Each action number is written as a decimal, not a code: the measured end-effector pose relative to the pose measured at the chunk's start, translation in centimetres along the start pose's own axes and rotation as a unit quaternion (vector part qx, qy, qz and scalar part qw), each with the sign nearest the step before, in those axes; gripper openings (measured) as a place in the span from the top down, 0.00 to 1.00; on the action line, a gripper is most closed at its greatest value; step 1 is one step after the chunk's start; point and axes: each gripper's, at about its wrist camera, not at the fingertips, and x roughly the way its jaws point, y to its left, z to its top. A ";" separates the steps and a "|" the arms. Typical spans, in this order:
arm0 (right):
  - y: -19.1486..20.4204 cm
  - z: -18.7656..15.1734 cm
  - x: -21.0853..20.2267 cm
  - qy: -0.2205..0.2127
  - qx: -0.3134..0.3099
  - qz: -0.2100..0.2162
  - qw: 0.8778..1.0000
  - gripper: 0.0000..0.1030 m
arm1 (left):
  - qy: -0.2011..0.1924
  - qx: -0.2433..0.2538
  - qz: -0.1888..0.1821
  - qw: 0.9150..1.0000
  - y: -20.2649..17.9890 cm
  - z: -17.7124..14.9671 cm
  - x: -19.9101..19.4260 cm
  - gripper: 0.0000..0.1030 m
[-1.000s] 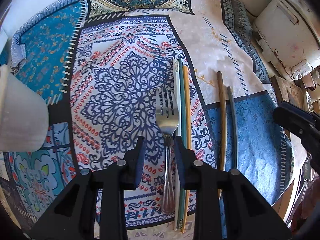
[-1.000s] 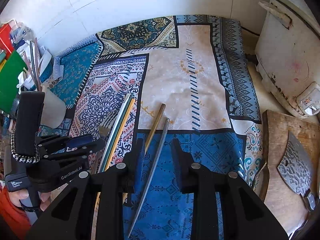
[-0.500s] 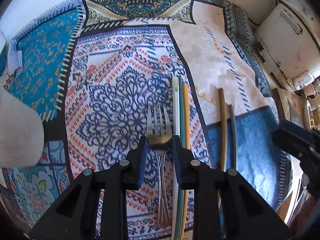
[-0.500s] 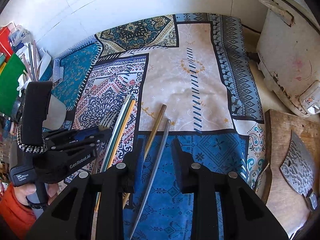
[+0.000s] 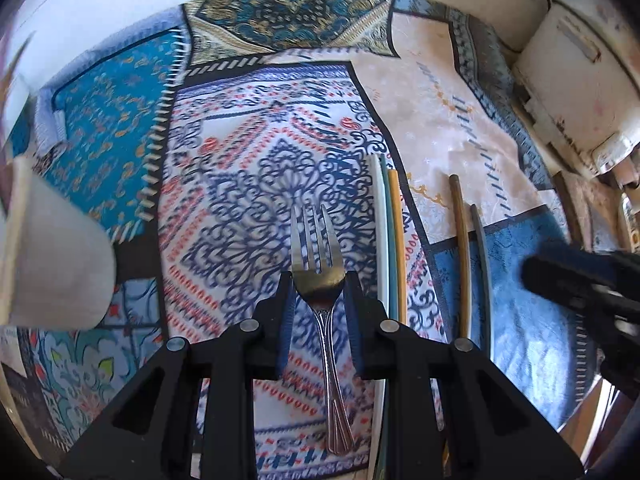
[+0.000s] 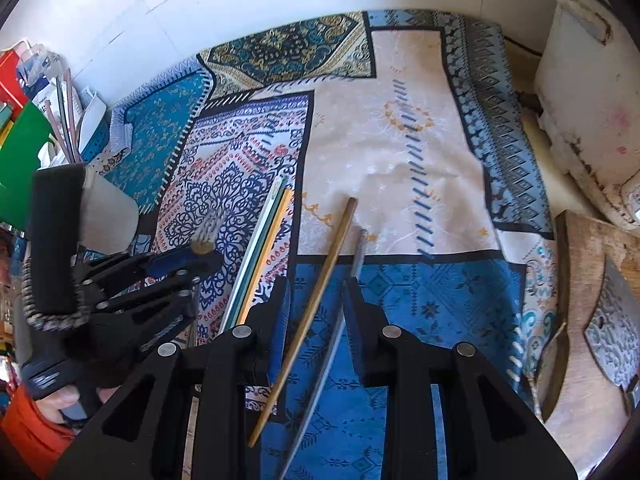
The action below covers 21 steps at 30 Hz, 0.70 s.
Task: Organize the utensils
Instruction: 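Lift the silver fork with the left tool while the right tool grasps a wooden chopstick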
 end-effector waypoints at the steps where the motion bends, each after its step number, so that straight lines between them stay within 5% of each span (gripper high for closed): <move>1: 0.3 0.0 0.6 0.005 0.000 0.002 1.000 0.76 | -0.005 -0.005 -0.005 1.000 0.4 -0.3 -0.6 0.78; 13: 3.8 0.2 5.3 0.035 -0.014 -0.011 0.999 0.77 | -0.052 -0.046 -0.033 0.997 3.4 -2.2 -6.2 0.78; 21: 3.4 0.0 5.4 0.032 -0.002 -0.031 0.999 0.88 | -0.073 -0.038 -0.038 0.996 3.6 -2.3 -8.6 0.78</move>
